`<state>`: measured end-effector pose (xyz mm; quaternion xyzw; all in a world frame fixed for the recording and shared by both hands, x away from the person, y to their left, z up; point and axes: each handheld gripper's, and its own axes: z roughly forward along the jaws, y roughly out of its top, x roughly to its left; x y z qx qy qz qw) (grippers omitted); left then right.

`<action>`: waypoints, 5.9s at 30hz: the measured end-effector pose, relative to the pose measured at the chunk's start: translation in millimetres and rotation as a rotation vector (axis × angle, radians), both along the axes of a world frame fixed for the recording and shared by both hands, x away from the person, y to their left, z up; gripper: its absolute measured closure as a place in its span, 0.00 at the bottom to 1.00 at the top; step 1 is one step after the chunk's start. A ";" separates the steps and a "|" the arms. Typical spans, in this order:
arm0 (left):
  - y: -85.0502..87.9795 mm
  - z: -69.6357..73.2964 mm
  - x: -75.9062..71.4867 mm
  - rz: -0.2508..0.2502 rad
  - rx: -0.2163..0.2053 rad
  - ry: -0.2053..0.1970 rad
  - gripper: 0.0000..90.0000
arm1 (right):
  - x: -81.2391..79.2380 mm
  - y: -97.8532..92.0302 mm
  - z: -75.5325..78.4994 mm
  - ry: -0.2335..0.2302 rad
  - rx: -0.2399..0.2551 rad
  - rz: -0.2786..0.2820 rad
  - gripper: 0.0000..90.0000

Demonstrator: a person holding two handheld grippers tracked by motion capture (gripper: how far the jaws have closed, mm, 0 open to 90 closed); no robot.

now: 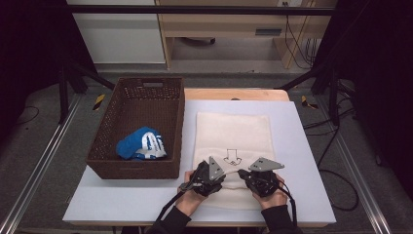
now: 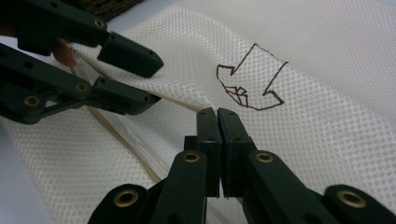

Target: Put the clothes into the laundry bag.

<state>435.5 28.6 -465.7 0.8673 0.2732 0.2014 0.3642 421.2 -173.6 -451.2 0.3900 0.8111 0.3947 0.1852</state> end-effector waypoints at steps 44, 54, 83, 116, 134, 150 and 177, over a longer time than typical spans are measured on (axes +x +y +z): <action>24.2 -23.3 -49.3 -0.055 -0.171 0.132 0.95 | -1.9 -3.6 26.6 -0.174 0.062 -0.128 0.97; 24.6 -24.4 -50.4 -0.040 -0.182 0.117 0.93 | -9.8 -5.0 40.6 -0.289 0.114 -0.132 0.97; 111.7 120.0 -13.1 0.089 -0.291 -0.183 0.40 | -8.6 -6.9 35.9 -0.253 0.109 -0.127 0.97; 228.0 88.3 104.7 0.279 -0.068 -0.068 0.26 | -6.6 -6.1 31.3 -0.231 0.089 -0.119 0.97; 220.7 53.8 119.3 0.243 0.119 0.131 0.12 | -6.7 -6.1 29.7 -0.221 0.082 -0.115 0.97; 217.1 39.5 131.9 0.211 0.183 0.289 0.23 | -4.8 -7.8 25.9 -0.204 0.076 -0.117 0.97; 221.6 60.0 122.0 0.303 0.076 0.185 0.67 | -3.4 -10.4 24.9 -0.188 0.081 -0.123 0.97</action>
